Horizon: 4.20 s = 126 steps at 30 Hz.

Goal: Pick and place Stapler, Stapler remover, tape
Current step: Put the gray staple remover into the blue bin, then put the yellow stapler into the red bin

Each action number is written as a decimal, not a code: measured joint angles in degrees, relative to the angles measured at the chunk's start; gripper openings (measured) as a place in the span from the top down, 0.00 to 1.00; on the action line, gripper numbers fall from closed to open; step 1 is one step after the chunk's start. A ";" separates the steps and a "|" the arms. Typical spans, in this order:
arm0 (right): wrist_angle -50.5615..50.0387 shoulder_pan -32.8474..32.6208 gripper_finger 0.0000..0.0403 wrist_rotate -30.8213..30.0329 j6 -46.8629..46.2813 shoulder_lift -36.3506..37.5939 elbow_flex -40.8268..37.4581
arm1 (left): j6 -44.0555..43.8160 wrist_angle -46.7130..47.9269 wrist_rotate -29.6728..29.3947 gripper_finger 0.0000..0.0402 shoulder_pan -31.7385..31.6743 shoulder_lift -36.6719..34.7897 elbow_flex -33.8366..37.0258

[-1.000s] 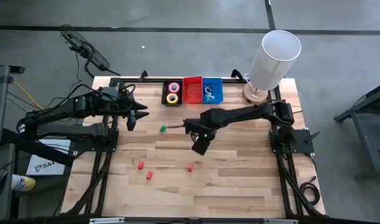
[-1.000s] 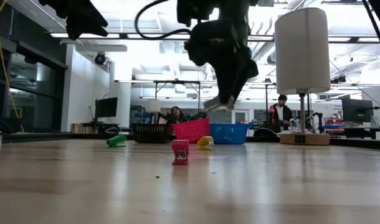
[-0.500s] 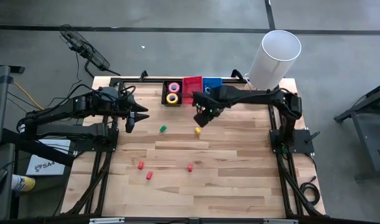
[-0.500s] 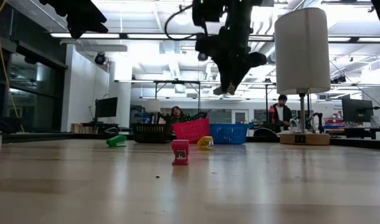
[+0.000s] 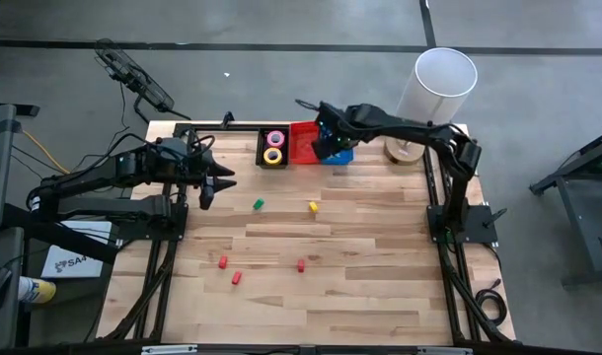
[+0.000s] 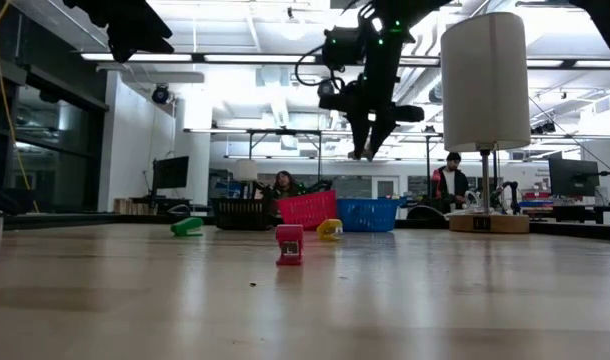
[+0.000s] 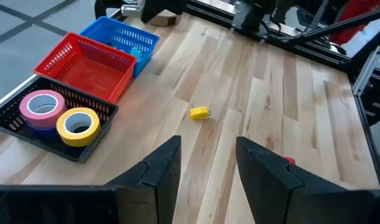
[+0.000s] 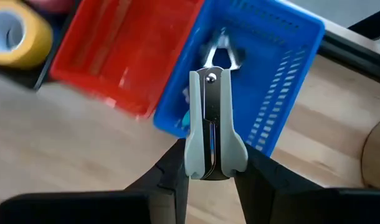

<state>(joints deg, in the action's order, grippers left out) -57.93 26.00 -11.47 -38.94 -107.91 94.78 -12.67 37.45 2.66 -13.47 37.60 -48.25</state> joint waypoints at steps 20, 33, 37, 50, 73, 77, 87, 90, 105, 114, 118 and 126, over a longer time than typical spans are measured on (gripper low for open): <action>23.38 9.34 0.74 5.41 -3.30 -0.14 -18.34 | -4.10 -0.02 -3.68 0.62 0.00 0.00 0.00; 26.51 9.58 0.72 7.75 -2.16 -0.14 -19.76 | -4.37 -0.06 -3.87 0.62 0.00 0.00 0.00; 26.45 9.57 0.72 7.70 -2.05 -0.14 -19.76 | -4.36 -0.44 -3.85 0.62 0.00 0.00 0.00; 26.07 9.55 0.71 7.79 -1.11 -0.14 -19.76 | -4.35 -0.46 -3.71 0.62 0.00 -0.02 0.00; 25.22 9.53 0.41 10.87 -0.51 -0.14 -17.89 | -4.33 -0.46 -3.06 0.62 0.00 -0.04 0.00; 23.21 9.36 0.41 10.85 1.08 -0.14 -15.34 | -4.33 -0.43 -3.06 0.62 0.00 -0.77 0.04; 20.00 4.95 0.40 15.00 8.04 -0.14 -10.88 | -4.33 0.11 -3.16 0.62 0.00 -4.59 0.04; 18.01 3.40 0.40 14.98 5.79 -0.14 -9.90 | -4.33 0.11 -3.20 0.62 0.00 -5.62 0.04; 15.92 -10.94 0.40 8.78 -5.06 -0.14 -7.31 | -4.33 0.48 -2.97 0.62 0.00 -6.80 0.04; 16.88 -16.91 0.40 1.36 -14.18 -0.14 -12.09 | -4.15 0.48 -1.51 0.62 0.00 -6.80 0.04; 20.43 -18.92 0.40 0.78 -17.04 -0.14 -15.15 | -4.13 0.50 -0.42 0.62 0.00 -6.80 0.04; 29.30 -22.32 0.40 -1.16 -21.22 -0.12 -21.52 | -4.15 2.36 0.80 0.62 0.00 -6.80 0.04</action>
<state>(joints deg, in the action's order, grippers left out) -28.63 3.68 -12.63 -60.16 -108.03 73.26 -16.82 39.81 3.45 -13.47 30.81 -48.21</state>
